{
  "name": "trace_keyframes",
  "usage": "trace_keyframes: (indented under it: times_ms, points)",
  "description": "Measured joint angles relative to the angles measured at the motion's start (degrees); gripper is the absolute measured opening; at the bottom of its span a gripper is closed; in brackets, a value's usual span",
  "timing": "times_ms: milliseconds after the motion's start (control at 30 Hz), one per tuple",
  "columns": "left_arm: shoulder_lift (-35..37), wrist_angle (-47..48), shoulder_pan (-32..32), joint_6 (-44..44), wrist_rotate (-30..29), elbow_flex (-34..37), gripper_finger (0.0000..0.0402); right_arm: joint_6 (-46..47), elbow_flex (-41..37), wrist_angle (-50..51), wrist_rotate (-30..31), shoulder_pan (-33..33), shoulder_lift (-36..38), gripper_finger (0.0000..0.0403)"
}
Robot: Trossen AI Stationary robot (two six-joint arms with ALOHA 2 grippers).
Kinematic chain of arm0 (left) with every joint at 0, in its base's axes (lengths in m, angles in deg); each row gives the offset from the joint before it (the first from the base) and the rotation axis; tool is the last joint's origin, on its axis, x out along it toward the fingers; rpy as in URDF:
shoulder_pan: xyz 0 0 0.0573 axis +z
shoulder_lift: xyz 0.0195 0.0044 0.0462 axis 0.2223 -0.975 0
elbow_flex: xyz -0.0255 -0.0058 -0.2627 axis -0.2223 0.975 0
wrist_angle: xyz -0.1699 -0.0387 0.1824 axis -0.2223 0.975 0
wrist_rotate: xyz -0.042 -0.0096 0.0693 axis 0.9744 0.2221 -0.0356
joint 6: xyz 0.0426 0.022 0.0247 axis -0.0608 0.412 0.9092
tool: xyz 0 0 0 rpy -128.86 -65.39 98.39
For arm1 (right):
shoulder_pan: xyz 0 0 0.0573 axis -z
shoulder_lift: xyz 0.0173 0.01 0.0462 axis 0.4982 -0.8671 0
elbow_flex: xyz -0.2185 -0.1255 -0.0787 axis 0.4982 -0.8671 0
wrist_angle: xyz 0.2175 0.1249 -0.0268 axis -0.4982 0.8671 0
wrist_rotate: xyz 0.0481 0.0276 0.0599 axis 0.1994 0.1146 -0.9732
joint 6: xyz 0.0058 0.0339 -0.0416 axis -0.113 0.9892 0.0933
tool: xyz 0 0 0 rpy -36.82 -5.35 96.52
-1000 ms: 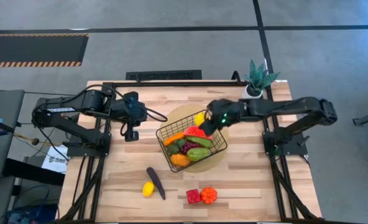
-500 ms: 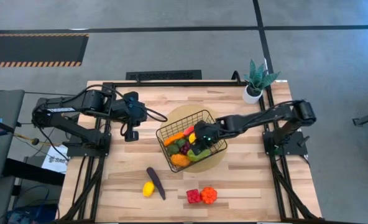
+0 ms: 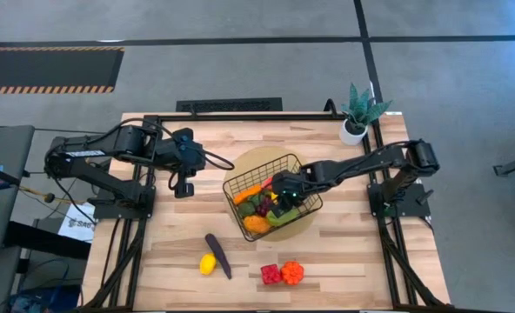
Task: Build produce basket
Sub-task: Put the top yellow lemon into the wire basket, then put the purple eggplant into the wire basket
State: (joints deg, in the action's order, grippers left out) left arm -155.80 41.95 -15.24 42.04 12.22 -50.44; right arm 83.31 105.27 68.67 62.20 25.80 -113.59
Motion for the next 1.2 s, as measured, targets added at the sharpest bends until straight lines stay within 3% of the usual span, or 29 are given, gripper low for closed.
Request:
trace_keyframes:
  times_ms: [267,433,567,767,1200]
  points:
    - [0.0,-0.09,0.0,0.25,0.0,0.0,0.0,-0.43,-0.02,0.04,-2.35,1.32,0.36,0.014]
    - [0.0,-0.15,0.0,0.63,-0.02,0.0,0.0,-0.03,-0.02,0.02,-2.39,2.13,0.36,0.0249]
    - [0.0,-0.13,0.0,0.63,-0.02,0.0,0.0,-0.04,-0.02,0.02,-2.39,2.36,0.36,0.0287]
    - [0.0,-0.13,0.0,0.63,-0.02,0.0,0.0,-0.26,2.62,1.03,-2.39,2.01,0.34,0.0279]
    - [0.0,0.36,0.0,1.11,-0.02,0.0,0.0,1.85,21.79,10.73,-1.96,-6.06,0.47,0.0249]
